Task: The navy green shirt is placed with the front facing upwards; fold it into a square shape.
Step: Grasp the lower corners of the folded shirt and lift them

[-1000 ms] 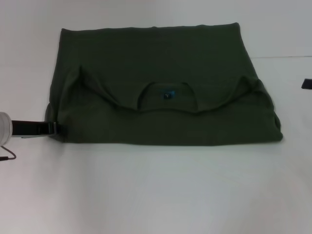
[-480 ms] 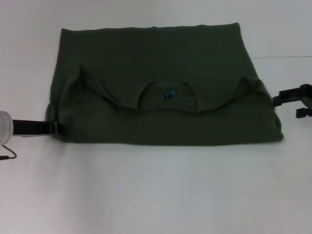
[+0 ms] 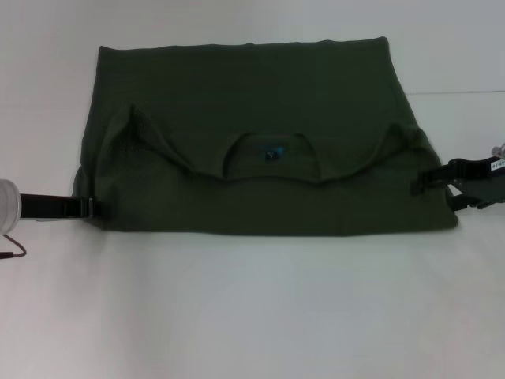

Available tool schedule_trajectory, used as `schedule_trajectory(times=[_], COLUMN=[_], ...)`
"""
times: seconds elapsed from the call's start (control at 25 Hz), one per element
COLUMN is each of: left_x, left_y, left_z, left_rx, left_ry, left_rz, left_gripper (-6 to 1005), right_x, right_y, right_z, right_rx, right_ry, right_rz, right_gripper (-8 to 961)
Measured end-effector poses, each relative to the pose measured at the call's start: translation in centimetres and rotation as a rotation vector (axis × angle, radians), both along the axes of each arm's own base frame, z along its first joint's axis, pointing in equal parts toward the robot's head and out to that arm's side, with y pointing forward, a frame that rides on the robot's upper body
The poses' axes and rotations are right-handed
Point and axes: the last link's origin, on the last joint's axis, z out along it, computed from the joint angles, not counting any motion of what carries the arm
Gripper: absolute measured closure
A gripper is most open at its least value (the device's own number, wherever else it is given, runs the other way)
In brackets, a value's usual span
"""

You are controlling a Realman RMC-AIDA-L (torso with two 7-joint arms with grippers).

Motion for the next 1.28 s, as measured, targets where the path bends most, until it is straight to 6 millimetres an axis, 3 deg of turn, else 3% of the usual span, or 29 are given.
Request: schedule_trajectory(times=[1.16,1.28], left_x=[0.0,0.0], left_y=[-0.1,-0.1], left_z=[-0.3,-0.3], left_rx=[-0.001,-0.001], left_ry=[0.001,0.001], left_rz=[-0.004,-0.004], left_gripper=[975,975], right_x=[0.2,0.1], right_y=[-0.2,-0.2], right_z=[-1.8,-1.9], right_rx=[0.018,0.005], right_ry=[-0.006,-0.017], right_rz=[0.019,0.041], right_gripper=[15,116])
